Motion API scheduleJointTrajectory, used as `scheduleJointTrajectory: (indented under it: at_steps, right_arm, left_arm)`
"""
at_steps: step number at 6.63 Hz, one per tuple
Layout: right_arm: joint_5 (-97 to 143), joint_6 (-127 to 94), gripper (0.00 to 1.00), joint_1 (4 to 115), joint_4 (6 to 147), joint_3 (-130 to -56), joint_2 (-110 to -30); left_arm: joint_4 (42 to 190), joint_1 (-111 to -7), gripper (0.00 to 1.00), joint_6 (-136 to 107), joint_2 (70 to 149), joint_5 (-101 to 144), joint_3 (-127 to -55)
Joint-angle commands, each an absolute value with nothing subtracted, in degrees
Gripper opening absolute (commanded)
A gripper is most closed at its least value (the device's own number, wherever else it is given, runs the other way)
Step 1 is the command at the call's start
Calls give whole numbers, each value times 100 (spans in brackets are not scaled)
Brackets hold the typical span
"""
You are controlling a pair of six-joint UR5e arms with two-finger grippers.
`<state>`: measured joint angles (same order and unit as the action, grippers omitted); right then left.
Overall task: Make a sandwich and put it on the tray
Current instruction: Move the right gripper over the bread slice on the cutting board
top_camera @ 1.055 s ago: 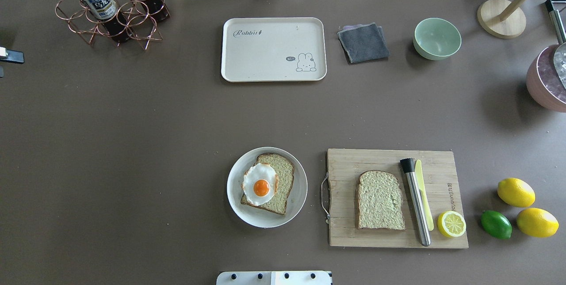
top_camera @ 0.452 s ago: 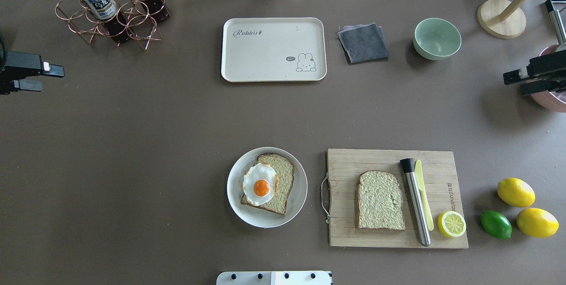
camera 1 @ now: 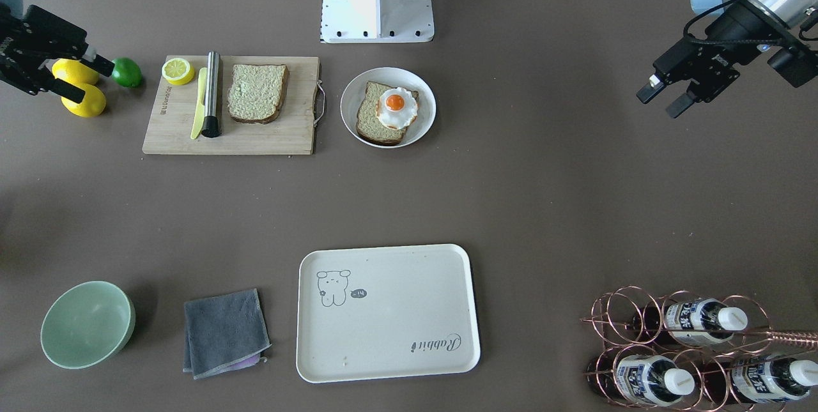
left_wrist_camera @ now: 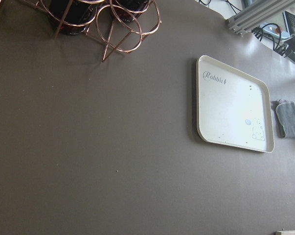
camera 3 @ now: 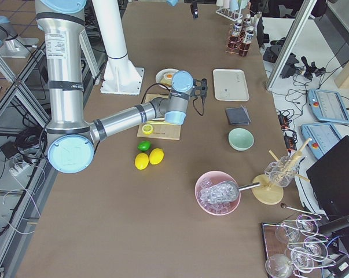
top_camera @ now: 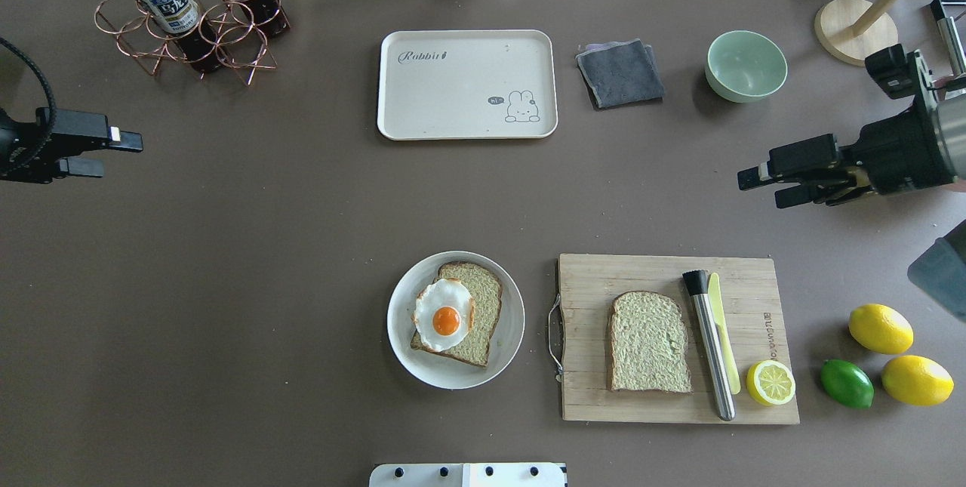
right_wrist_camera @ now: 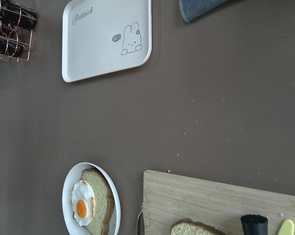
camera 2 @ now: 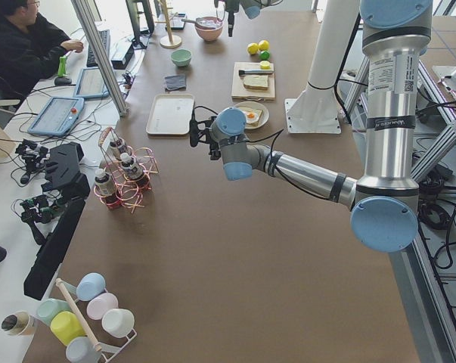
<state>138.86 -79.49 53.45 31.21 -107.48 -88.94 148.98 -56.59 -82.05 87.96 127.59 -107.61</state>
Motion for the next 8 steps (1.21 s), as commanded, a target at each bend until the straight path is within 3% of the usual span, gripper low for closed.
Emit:
scheduleJointTrajectory:
  at_steps: [1,4,6,8]
  right_arm:
    - [12837,-8042,100,4224,3164,-10749,-8921]
    - [11818,-8455,100,2984,3190,-10836,-9384]
    - [11602,-8455,79,2751,3190,-10916,-9545]
    - [11549,-8455,79,2629,3190,-10916,-9615]
  left_arm:
    - [14889,-4969,98,-8376,8798,11983,-10784]
    - [14889,-4755,98,-8376,8798,11777,-10784]
    - [14889,-4729,98,-8376,8798,11777,-10784]
    - [14897,-4729,98,-8376,8798,11777,-10784]
